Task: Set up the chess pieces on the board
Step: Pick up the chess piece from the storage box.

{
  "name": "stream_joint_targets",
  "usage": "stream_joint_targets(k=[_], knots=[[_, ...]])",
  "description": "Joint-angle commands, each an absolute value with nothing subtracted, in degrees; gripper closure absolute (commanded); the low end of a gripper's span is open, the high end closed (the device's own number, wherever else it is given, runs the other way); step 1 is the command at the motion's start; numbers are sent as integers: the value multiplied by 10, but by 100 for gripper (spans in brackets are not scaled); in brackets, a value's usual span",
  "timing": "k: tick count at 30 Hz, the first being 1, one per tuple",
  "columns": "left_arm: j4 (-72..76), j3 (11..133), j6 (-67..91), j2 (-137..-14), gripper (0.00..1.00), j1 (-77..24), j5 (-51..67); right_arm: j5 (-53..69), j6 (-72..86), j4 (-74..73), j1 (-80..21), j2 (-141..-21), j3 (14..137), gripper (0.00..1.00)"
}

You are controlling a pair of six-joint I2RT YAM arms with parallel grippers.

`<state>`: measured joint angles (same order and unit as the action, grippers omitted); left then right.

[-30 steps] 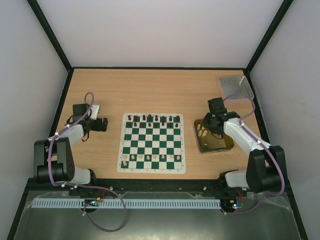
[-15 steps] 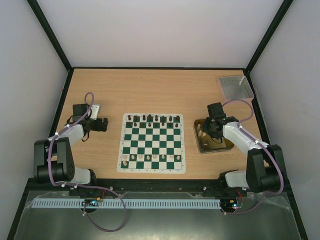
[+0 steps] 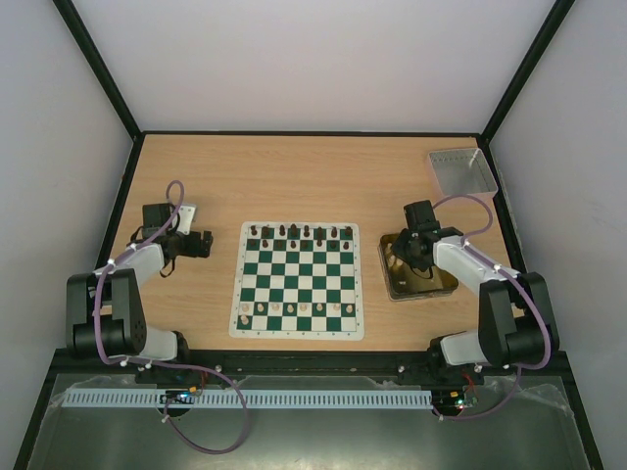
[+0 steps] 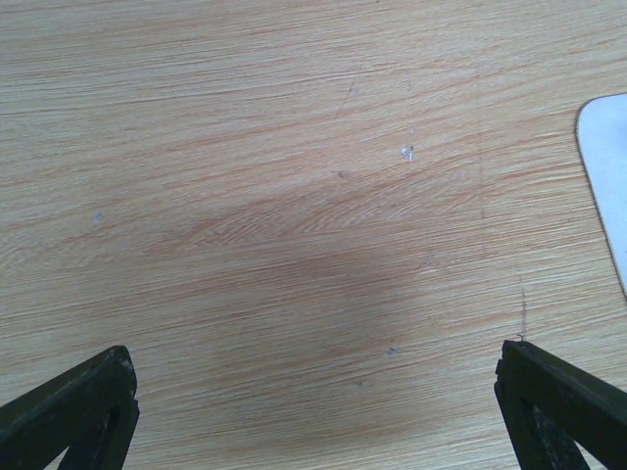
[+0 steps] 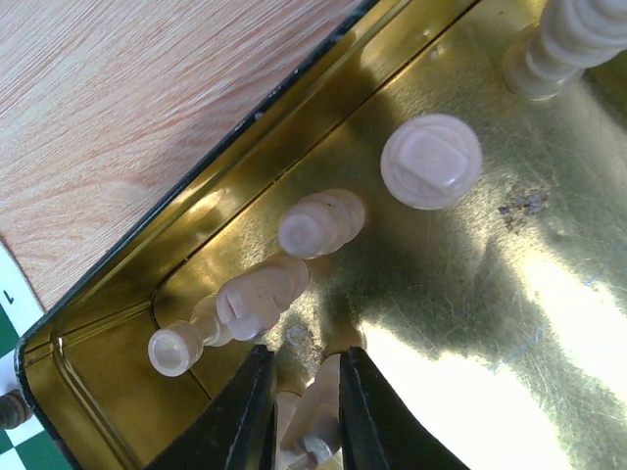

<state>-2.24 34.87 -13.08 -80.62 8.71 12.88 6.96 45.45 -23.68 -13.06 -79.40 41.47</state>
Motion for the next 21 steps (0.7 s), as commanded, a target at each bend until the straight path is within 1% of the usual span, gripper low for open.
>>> stream_joint_targets(k=[1,5,13,21], knots=[[-34,356,-138,-804,0,88,138,68,457,-230,-128,-795,405,83],[-35,359,-138,-808,0,88,138,65,454,-235,-128,-790,405,85],[-35,359,-138,-809,0,89,137,52,439,-258,-128,-782,411,84],[-35,360,-138,-809,1,88,137,43,434,-292,-128,-771,431,75]])
